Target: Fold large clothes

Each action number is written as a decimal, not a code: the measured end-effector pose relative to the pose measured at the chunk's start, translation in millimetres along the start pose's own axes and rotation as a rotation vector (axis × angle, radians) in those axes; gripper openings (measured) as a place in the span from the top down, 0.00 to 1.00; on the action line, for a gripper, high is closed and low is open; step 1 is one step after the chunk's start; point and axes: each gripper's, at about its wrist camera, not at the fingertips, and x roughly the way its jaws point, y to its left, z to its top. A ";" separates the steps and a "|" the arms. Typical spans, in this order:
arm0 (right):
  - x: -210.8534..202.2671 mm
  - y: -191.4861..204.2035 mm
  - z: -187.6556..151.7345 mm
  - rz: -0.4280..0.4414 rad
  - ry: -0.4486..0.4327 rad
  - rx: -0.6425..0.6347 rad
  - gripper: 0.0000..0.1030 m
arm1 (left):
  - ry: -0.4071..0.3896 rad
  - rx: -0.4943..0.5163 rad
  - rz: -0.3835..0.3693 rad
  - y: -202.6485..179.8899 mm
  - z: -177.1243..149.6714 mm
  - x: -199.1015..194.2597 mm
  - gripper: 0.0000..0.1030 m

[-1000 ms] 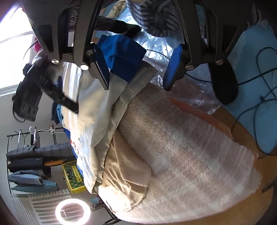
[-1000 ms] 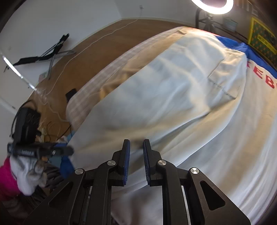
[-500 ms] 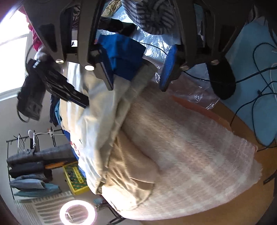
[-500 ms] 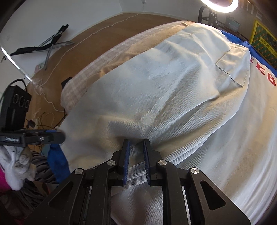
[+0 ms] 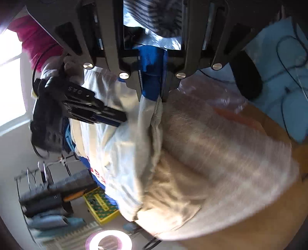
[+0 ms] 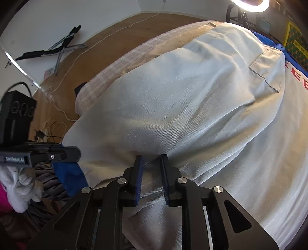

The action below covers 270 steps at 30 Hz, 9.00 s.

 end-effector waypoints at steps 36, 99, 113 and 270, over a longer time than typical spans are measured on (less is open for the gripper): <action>54.9 -135.6 257.6 -0.266 0.092 0.209 0.37 | -0.030 0.177 -0.146 -83.0 -0.4 0.8 0.89; -69.8 -340.0 94.2 -0.237 -0.229 0.582 0.93 | 0.304 0.757 0.026 -228.3 -93.5 120.9 0.88; -178.9 -247.5 8.4 -0.030 -0.387 0.438 0.81 | 0.245 0.635 -0.092 -195.6 -73.0 33.5 0.83; -229.5 -187.7 -297.9 -0.203 -0.359 0.593 1.00 | 0.451 0.501 -0.128 -287.3 -99.9 218.5 0.95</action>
